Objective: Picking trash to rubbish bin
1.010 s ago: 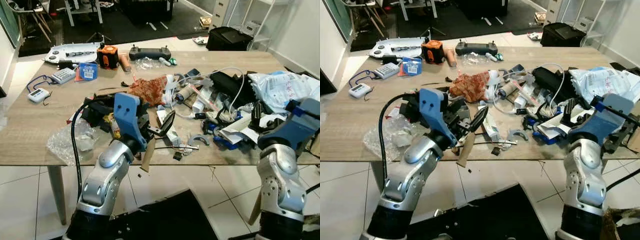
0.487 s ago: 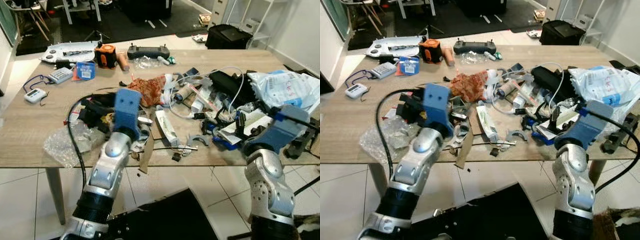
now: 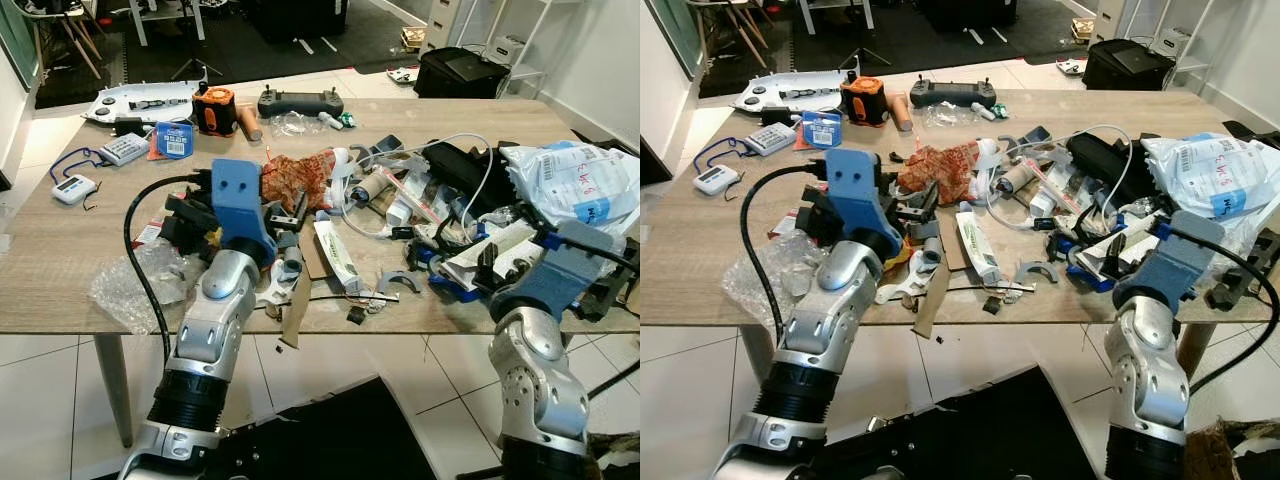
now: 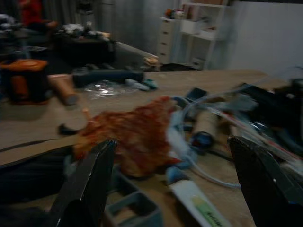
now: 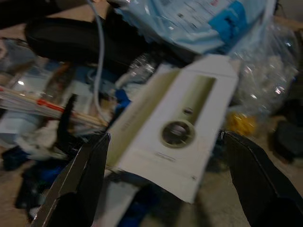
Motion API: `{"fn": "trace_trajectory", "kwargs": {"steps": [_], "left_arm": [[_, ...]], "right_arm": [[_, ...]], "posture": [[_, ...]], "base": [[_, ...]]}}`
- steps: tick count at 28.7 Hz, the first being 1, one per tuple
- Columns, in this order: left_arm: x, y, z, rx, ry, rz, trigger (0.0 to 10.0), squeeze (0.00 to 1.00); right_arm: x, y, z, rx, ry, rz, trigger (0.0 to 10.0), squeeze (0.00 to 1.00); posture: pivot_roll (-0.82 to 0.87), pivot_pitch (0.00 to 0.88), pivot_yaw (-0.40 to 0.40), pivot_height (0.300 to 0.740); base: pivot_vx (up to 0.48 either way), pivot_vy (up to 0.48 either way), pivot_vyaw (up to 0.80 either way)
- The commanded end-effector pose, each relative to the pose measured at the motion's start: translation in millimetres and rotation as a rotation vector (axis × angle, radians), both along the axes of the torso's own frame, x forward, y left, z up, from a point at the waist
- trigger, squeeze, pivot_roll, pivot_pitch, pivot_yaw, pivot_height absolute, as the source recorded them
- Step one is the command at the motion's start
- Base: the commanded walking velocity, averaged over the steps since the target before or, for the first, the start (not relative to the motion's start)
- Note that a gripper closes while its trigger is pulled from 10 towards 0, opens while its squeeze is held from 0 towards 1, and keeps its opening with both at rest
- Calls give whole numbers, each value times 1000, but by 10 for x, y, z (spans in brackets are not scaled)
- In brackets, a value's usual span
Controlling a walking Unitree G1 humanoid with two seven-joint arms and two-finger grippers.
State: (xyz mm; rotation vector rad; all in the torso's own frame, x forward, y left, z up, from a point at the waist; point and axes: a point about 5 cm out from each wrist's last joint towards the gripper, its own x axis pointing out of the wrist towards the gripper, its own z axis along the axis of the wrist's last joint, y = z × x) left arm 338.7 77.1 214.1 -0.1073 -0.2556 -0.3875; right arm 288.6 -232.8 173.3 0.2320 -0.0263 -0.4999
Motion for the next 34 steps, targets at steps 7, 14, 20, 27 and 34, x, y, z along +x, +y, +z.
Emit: {"fn": "trace_trajectory", "kwargs": {"steps": [7, 14, 20, 27, 34], "left_arm": [[-59, -92, -34, 38, -27, -67, 10000, 0], [-45, -67, -39, 45, -32, -57, 10000, 0], [-37, -26, -32, 45, -37, -41, 10000, 0], [-39, -26, -34, 44, -39, -40, 10000, 0], [-36, -32, -34, 46, -42, -35, 10000, 0]], "right_arm": [[-33, -57, -126, 67, 33, 0, 10000, 1000], [172, 76, -227, 235, 30, 107, 10000, 0], [320, 84, -192, 324, -7, 134, 10000, 0], [366, 83, -201, 383, -19, 131, 10000, 0], [434, 55, -232, 504, -62, 134, 10000, 0]], "posture": [[-6, 142, 31, 740], [-2, 141, 31, 740], [4, 138, 25, 740], [6, 135, 17, 740], [6, 135, 21, 740]], "base": [[0, 0, 0], [0, 0, 0], [0, 0, 0], [0, 0, 0], [0, 0, 0]]}}
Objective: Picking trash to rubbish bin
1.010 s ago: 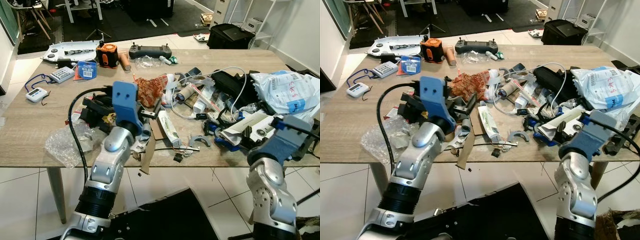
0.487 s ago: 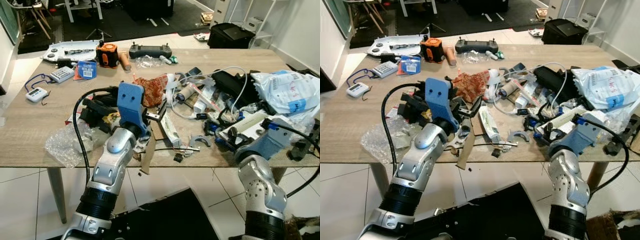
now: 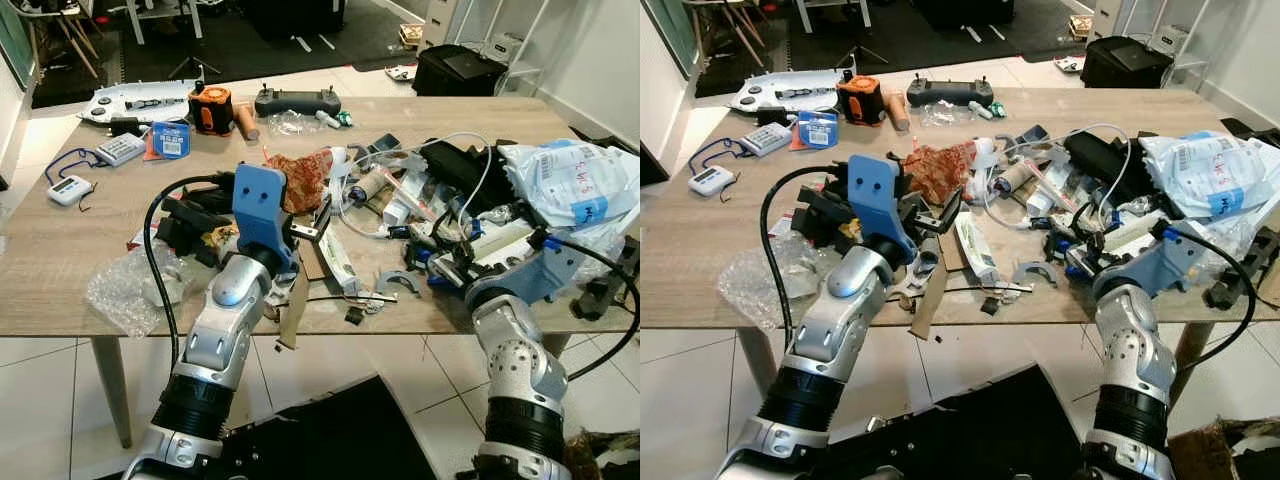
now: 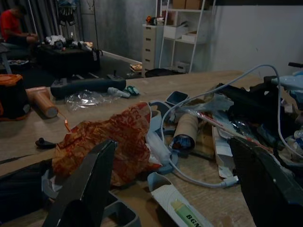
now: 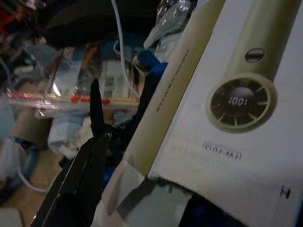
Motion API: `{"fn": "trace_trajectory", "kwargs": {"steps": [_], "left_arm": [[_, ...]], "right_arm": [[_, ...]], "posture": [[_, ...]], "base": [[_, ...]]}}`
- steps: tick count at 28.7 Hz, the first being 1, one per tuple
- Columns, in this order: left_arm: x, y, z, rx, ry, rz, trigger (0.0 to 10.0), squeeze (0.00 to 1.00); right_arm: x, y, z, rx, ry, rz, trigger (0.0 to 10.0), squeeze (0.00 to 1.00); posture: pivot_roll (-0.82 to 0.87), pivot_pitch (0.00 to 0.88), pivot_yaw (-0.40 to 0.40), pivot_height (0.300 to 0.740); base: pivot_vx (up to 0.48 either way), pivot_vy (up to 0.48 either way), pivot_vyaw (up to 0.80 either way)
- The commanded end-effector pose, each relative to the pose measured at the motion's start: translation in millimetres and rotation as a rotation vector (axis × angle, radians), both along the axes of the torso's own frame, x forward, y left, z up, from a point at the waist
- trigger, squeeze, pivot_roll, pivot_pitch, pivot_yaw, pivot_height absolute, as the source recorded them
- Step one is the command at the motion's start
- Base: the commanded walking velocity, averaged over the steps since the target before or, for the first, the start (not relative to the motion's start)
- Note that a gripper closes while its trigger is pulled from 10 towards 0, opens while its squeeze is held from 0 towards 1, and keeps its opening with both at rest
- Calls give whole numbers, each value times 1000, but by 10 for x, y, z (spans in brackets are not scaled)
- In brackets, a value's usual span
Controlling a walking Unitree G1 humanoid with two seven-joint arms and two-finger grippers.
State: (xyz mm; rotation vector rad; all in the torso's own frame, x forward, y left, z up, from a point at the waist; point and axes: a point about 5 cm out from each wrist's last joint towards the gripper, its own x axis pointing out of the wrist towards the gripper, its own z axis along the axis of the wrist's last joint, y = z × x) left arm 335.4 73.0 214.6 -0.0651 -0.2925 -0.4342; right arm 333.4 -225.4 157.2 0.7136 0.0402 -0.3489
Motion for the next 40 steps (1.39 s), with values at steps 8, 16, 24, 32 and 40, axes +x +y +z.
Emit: {"fn": "trace_trajectory", "kwargs": {"steps": [8, 16, 24, 32, 40], "left_arm": [[0, 13, -39, 9, 2, 11, 10000, 0], [-4, 33, -45, 8, 1, 21, 10000, 0], [-12, 33, -58, 7, 3, 24, 10000, 0], [-10, 38, -52, 8, -3, 26, 10000, 0], [-14, 65, -63, 5, -5, 43, 10000, 0]], "right_arm": [[45, -10, -17, 46, -37, 6, 10000, 0], [68, -1, 51, -13, -66, 0, 4314, 0], [78, 67, 50, -30, -68, 5, 2118, 0], [89, 93, 134, -43, -94, -4, 1882, 0], [85, 91, 273, -88, -170, -30, 3412, 0]], "posture": [[6, 129, 23, 740], [5, 116, 16, 740], [5, 105, 13, 740], [3, 94, 11, 740], [1, 84, 10, 740]], "base": [[0, 0, 0], [0, 0, 0], [0, 0, 0], [0, 0, 0], [0, 0, 0]]}}
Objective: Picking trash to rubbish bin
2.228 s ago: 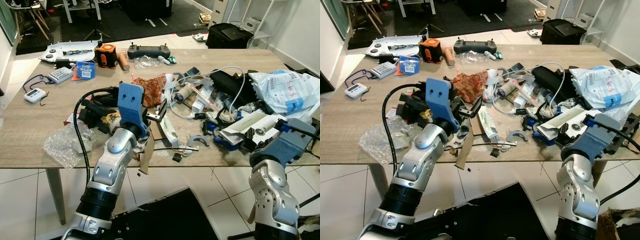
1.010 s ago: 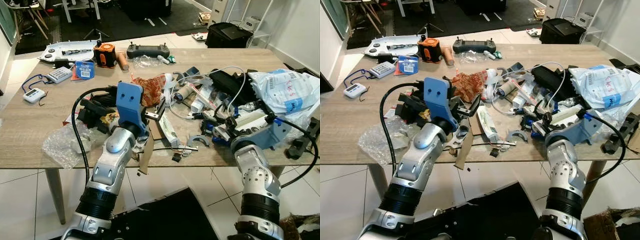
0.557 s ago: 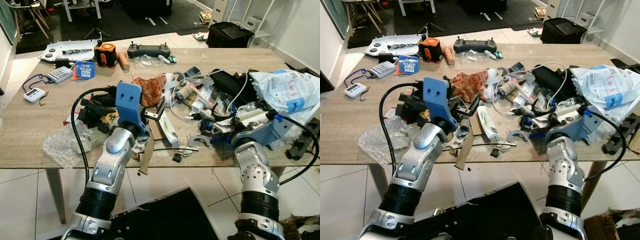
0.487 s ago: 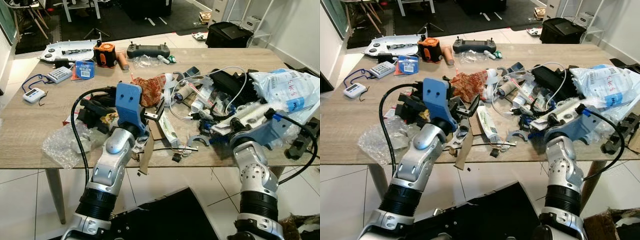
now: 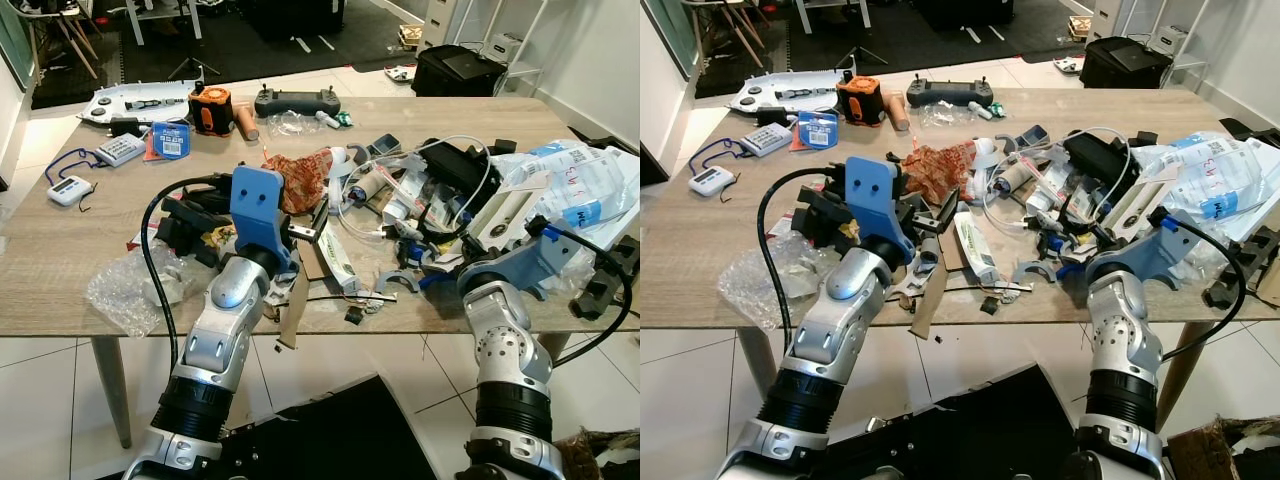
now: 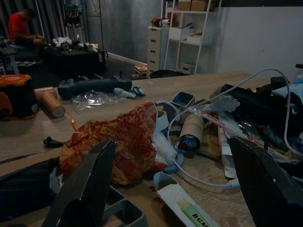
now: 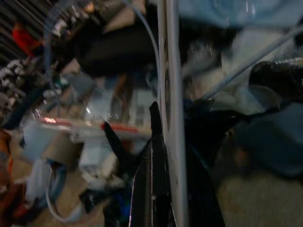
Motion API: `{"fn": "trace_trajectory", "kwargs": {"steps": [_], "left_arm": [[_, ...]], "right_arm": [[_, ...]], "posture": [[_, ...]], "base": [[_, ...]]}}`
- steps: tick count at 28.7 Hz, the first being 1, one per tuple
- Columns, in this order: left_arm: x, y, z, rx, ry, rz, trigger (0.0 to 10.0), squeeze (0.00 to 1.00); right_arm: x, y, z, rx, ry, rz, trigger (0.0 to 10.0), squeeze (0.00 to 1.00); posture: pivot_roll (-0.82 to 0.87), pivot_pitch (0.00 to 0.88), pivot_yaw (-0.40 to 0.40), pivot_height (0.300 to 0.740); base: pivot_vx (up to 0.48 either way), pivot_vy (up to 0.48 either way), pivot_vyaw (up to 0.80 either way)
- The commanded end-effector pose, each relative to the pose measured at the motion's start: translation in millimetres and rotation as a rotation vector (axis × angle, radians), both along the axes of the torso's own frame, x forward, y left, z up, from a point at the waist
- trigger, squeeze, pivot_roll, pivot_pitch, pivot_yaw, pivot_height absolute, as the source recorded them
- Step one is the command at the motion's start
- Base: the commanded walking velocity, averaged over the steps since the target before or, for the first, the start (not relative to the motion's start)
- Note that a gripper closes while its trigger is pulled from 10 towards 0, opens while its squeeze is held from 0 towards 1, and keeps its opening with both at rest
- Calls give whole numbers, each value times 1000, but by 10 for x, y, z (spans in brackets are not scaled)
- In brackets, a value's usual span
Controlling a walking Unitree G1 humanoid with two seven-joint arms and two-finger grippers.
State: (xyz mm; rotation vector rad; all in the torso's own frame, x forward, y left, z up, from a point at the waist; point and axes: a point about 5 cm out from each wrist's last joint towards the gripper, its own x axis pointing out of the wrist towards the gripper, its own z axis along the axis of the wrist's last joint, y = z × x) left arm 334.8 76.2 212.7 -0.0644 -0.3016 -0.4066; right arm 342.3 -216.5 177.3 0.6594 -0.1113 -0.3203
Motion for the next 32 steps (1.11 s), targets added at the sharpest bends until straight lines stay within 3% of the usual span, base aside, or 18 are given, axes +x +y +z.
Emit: {"fn": "trace_trajectory", "kwargs": {"steps": [1, 2, 3, 4, 5, 6, 7, 9, 20, 21, 23, 24, 25, 26, 27, 28, 32], "left_arm": [[6, 57, -33, -1, 1, 31, 10000, 0], [6, 57, -33, -1, 1, 31, 10000, 0], [11, 62, -29, -6, 1, 35, 10000, 0], [13, 63, -27, -7, 0, 37, 10000, 0], [14, 62, -27, -8, 0, 37, 10000, 0], [14, 62, -27, -8, 0, 37, 10000, 0], [17, 58, -27, -6, -1, 37, 10000, 0], [17, 57, -29, -6, -1, 37, 10000, 0], [33, 74, -11, -10, -1, 52, 10000, 0], [38, 70, -6, -11, -2, 52, 10000, 0], [40, 51, -3, -9, -2, 46, 10000, 0], [40, 51, -3, -9, -2, 46, 10000, 0], [41, 46, -2, -8, -2, 43, 10000, 0], [41, 46, -2, -8, -2, 43, 10000, 0], [39, 41, -3, -7, -1, 41, 10000, 0], [37, 40, -6, -6, 0, 40, 10000, 0], [44, 49, -18, 1, 6, 39, 10000, 0]], "right_arm": [[-26, 63, 383, -275, -190, 23, 3725, 0], [-26, 63, 383, -275, -190, 23, 3725, 0], [-39, 147, 496, -480, -233, 65, 3725, 0], [-40, 256, 525, -696, -235, 123, 4431, 0], [-42, 330, 503, -852, -225, 166, 5137, 0], [-42, 330, 503, -852, -225, 166, 5137, 0], [-46, 395, 436, -984, -206, 207, 6706, 0], [-49, 402, 419, -992, -203, 211, 6706, 0], [-81, 297, 392, -941, -197, 136, 6863, 0], [-76, 254, 401, -893, -195, 109, 6745, 0], [-57, 93, 402, -639, -181, 23, 8078, 0], [-57, 93, 402, -639, -181, 23, 8078, 0], [-52, 45, 392, -549, -177, -2, 9176, 0], [-52, 45, 392, -549, -177, -2, 9176, 0], [-46, -31, 372, -414, -172, -35, 10000, 0], [-34, -62, 353, -349, -169, -23, 10000, 0], [-2, -11, 283, -321, -129, 43, 10000, 0]], "posture": [[-1, 77, 10, 740], [-1, 77, 10, 740], [-1, 77, 10, 740], [-1, 77, 10, 740], [-1, 77, 10, 740], [-1, 77, 10, 740], [0, 80, 9, 740], [0, 80, 9, 740], [8, 104, 13, 740], [11, 111, 14, 740], [9, 117, 20, 740], [9, 117, 20, 740], [9, 117, 20, 740], [9, 117, 20, 740], [9, 117, 20, 740], [9, 117, 20, 740], [5, 123, 28, 740]], "base": [[0, 0, 0], [0, 0, 0], [0, 0, 0], [0, 0, 0], [0, 0, 0], [0, 0, 0], [0, 0, 0], [0, 0, 0], [0, 0, 0], [0, 0, 0], [0, 0, 0], [0, 0, 0], [0, 0, 0], [0, 0, 0], [0, 0, 0], [0, 0, 0], [0, 0, 0]]}}
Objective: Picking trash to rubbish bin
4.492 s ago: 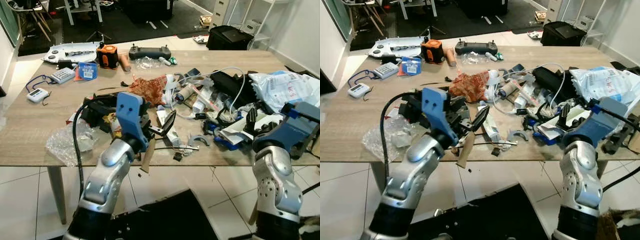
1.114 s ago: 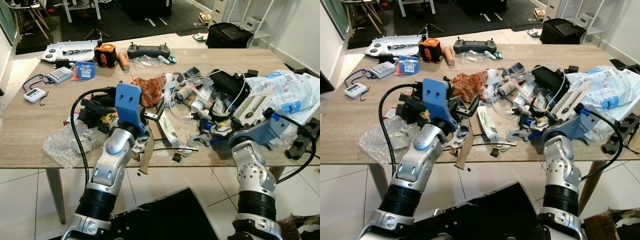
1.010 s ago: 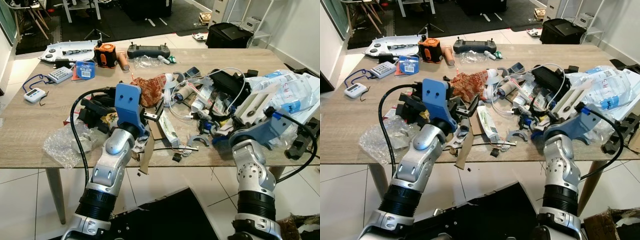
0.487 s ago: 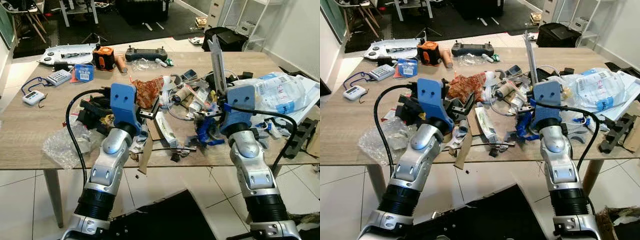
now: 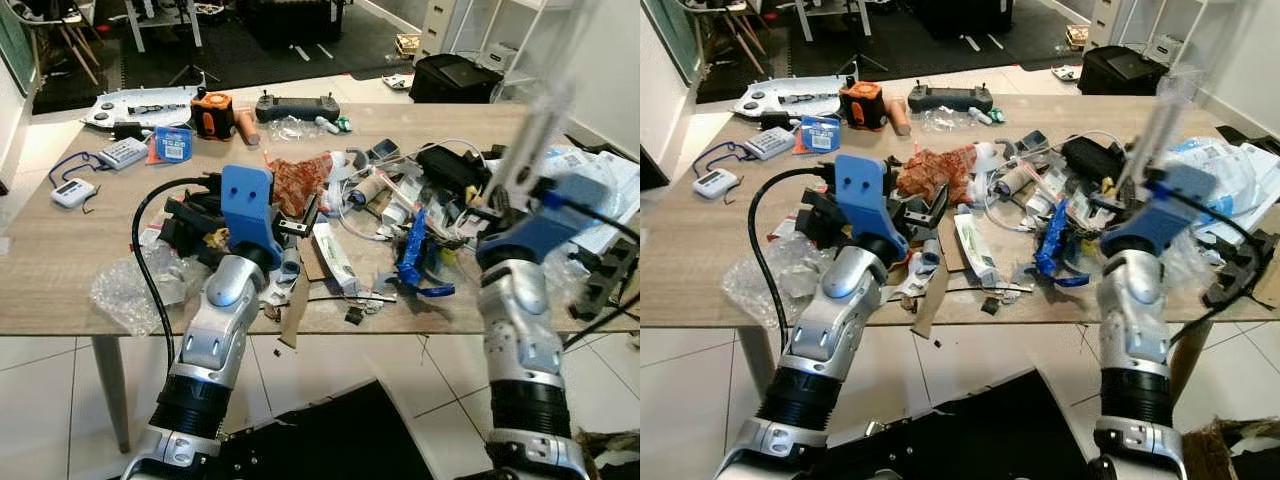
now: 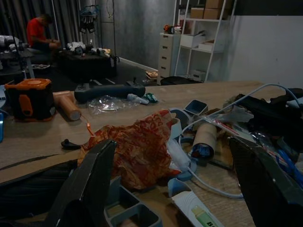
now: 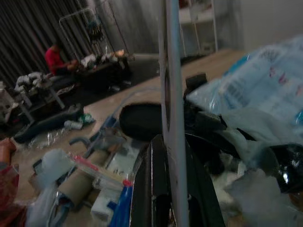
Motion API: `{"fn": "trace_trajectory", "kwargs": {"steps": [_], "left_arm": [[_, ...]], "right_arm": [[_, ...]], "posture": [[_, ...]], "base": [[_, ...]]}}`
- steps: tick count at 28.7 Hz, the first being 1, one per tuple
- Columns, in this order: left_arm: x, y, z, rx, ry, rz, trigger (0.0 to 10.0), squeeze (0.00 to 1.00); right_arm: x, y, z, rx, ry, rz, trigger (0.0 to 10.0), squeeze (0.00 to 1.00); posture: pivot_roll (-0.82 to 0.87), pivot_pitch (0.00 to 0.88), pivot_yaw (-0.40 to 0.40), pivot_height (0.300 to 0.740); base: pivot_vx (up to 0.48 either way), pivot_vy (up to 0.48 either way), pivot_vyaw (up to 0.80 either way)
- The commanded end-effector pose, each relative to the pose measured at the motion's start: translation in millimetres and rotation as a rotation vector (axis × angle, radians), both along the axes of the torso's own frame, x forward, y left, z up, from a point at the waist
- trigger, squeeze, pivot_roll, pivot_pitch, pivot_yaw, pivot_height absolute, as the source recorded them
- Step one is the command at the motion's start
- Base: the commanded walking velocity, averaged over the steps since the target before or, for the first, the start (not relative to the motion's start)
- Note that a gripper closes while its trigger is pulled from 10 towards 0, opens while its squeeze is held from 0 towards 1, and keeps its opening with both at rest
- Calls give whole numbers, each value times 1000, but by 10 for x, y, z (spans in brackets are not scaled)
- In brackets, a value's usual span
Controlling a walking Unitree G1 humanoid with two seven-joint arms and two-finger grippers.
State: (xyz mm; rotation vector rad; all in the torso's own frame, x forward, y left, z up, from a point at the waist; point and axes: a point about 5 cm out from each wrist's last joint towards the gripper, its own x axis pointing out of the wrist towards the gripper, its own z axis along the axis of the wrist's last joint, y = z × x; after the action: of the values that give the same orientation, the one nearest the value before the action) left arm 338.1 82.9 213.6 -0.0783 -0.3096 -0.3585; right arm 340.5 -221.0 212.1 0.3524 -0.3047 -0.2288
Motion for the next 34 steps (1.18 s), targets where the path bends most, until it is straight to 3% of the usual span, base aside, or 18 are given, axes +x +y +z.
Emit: {"fn": "trace_trajectory", "kwargs": {"steps": [1, 8, 13, 34], "left_arm": [[14, -22, -24, 22, 8, -7, 10000, 0], [18, -31, -11, 21, 7, -5, 10000, 0], [12, -25, -19, 23, 8, -6, 10000, 0], [10, -50, -22, 25, 9, -19, 10000, 0]], "right_arm": [[22, 65, -93, 22, 46, 41, 10000, 0], [41, 142, -155, 57, 72, 55, 10000, 0], [55, 97, -248, 122, 129, 46, 10000, 0], [32, 48, -336, 144, 189, 19, 10000, 0]], "posture": [[5, 123, 28, 740], [9, 125, 27, 740], [11, 126, 27, 740], [7, 130, 27, 740]], "base": [[0, 0, 0], [0, 0, 0], [0, 0, 0], [0, 0, 0]]}}
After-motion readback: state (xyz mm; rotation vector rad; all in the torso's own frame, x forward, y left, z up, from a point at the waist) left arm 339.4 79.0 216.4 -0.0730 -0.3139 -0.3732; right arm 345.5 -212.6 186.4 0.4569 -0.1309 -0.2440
